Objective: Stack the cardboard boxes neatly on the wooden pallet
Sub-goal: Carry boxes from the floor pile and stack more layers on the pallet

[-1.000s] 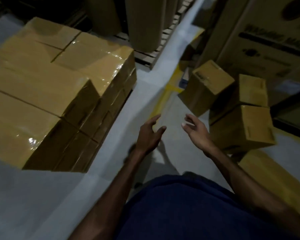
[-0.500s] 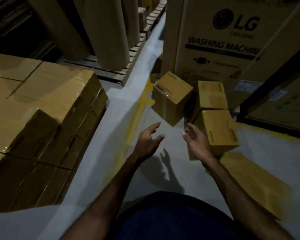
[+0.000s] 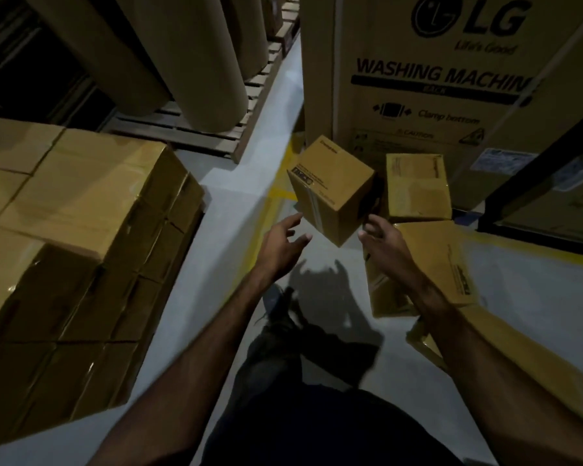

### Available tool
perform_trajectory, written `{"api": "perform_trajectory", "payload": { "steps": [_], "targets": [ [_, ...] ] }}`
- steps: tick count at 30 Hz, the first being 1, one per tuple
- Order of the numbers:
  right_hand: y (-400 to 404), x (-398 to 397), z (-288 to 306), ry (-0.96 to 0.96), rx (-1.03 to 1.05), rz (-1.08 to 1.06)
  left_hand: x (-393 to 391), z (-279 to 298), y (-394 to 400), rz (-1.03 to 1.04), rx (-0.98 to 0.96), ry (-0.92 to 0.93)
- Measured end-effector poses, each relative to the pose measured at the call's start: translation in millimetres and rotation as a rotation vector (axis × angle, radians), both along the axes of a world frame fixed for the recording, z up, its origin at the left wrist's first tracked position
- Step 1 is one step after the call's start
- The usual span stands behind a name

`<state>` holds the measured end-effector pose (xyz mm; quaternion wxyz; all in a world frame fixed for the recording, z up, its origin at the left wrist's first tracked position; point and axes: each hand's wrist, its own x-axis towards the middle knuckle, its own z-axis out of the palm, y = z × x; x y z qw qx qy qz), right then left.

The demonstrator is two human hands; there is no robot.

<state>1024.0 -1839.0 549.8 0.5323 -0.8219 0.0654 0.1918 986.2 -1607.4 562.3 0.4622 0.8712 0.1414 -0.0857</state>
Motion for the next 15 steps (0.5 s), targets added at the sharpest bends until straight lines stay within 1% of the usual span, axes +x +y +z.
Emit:
{"api": "perform_trajectory", "payload": {
  "steps": [2, 5, 8, 12, 15],
  "targets": [
    [7.1, 29.6, -13.2, 0.034, 0.017, -0.053, 40.4, -2.3, 9.7, -0.048, 0.027, 0.013],
    [17.7, 77.6, -43.1, 0.043, -0.016, -0.126, 105.5, -11.1, 26.5, -0.140, 0.070, 0.022],
    [29.5, 131.5, -86.0, 0.116, 0.008, -0.215, 177.2, -35.0, 45.0, -0.221, 0.094, 0.098],
    [43.2, 196.8, -158.1, 0.252, 0.109, -0.367, 276.0, -97.1, 77.2, -0.234, 0.163, 0.281],
    [39.3, 236.4, -216.4, 0.334, 0.095, -0.438, 345.0, -153.2, 100.9, -0.225, 0.258, 0.348]
  ]
}}
